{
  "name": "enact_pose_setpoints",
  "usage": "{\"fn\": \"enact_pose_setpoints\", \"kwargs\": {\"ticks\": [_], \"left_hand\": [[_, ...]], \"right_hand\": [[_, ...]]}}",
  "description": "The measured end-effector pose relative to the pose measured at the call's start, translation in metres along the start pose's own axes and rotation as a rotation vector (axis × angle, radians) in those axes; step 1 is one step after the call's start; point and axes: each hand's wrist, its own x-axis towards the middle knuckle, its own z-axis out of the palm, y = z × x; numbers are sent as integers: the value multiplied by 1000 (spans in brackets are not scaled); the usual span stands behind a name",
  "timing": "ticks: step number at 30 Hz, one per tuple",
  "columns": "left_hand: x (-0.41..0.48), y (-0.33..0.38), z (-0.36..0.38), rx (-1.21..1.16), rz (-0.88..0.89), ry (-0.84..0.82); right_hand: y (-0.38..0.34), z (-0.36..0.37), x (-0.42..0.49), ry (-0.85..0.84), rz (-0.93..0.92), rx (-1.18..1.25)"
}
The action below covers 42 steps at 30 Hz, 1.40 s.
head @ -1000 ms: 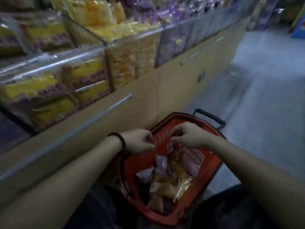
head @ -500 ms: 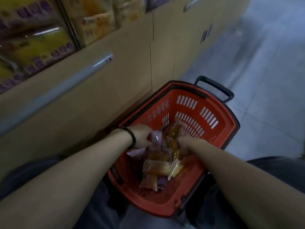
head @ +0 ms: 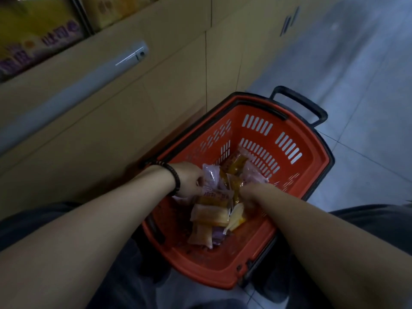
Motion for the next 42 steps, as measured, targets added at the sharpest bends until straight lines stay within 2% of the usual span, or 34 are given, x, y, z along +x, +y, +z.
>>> {"fn": "enact_pose_setpoints", "kwargs": {"ticks": [3,7,9,12,14,21,25,28,31,33,36,38,40,42], "left_hand": [[-2,-1,-3,2,-5,-1],[-3,2,-4,58,-8,-27],[-3,5,-3,74,0,-38],[-2,7,-2,67,16,-32],[-1,6,-2,49,20,-48],[1,-7,-5,54,-40,-89],[3,-10,-9,50,-36,-83],[-1,-4,-17,35,-28,-94],[-5,-1,-21,17,-27,-87],[-8,-1,-23,-16,-45,-69],[-7,-4,-27,-164,-79,12],[-9,-6,-33,-346,-78,65],[-13,-8,-38,-553,7,77],[-20,-5,-40,-835,167,64]], "right_hand": [[19,-19,-6,92,29,207],[30,-27,-7,214,27,911],[25,-24,7,117,115,1118],[12,-24,24,-155,237,1177],[3,-26,33,-202,259,1221],[-3,-19,58,-154,201,1192],[-3,-25,54,-60,156,1120],[10,-28,68,162,100,1083],[8,-47,17,295,64,1122],[4,-63,-24,213,61,1222],[6,-93,-65,93,18,1250],[8,-114,-90,110,-23,1291],[12,-129,-116,106,-49,1317],[17,-137,-141,89,-72,1385]]}}
